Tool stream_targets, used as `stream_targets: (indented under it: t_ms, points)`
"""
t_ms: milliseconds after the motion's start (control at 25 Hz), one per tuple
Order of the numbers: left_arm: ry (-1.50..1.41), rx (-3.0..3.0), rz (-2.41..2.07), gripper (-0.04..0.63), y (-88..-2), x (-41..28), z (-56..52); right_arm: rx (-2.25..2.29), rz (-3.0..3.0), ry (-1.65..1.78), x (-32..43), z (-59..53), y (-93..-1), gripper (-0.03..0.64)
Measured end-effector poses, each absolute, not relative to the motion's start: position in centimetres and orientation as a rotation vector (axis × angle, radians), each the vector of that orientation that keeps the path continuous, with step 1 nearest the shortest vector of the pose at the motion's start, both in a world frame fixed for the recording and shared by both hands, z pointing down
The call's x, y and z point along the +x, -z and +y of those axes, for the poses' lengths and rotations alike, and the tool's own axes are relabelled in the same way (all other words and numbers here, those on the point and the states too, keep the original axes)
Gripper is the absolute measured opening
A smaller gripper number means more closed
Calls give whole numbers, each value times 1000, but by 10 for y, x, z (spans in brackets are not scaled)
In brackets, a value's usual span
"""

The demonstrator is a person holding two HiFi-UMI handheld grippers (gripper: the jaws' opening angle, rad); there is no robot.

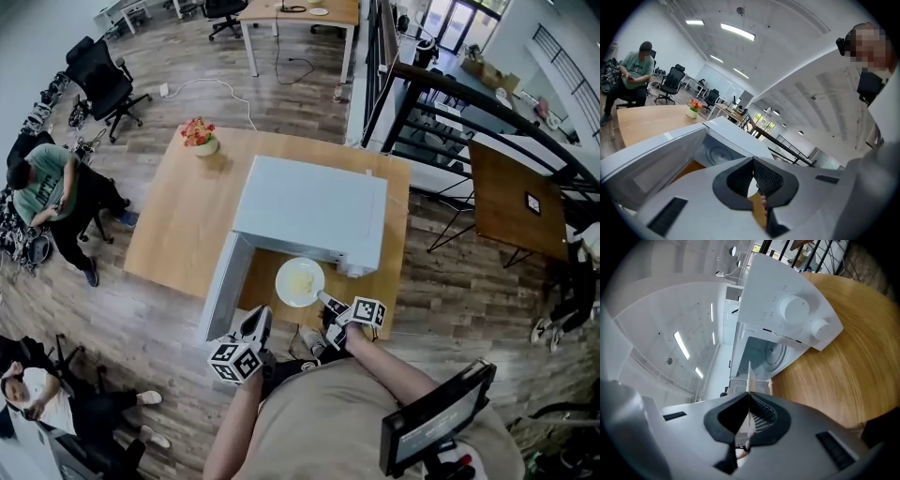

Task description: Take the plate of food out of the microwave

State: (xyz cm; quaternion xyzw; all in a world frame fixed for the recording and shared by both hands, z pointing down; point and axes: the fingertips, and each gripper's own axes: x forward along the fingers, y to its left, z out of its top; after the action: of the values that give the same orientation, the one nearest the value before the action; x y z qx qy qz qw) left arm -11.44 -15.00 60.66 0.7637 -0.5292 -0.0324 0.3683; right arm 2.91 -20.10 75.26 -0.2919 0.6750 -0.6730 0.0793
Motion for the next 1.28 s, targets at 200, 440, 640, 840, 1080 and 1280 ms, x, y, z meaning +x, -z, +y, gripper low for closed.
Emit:
stream_targets:
  t_ms: [200, 440, 640, 840, 1080, 1280]
  points:
    - [62, 2007, -1283, 3, -611, -122, -145, -922, 2022, 1964, 23, -184, -734, 12]
    - [55, 2065, -1208, 3, -607, -149, -135, -973, 1916, 1915, 13, -162, -718, 12]
    - [35, 2054, -1167, 3, -614, -177, -121, -996, 1853, 1865, 8, -147, -697, 12]
    - [6, 2074, -1121, 3, -615, -194, -115, -1028, 1829, 1805, 11, -132, -676, 12]
    - [12, 2146, -1073, 3, -608, -189, -136, -1093, 1818, 1723, 32, -130, -669, 13]
    - [14, 2142, -1064, 3, -609, -184, -150, -1117, 1807, 1698, 44, -124, -660, 13]
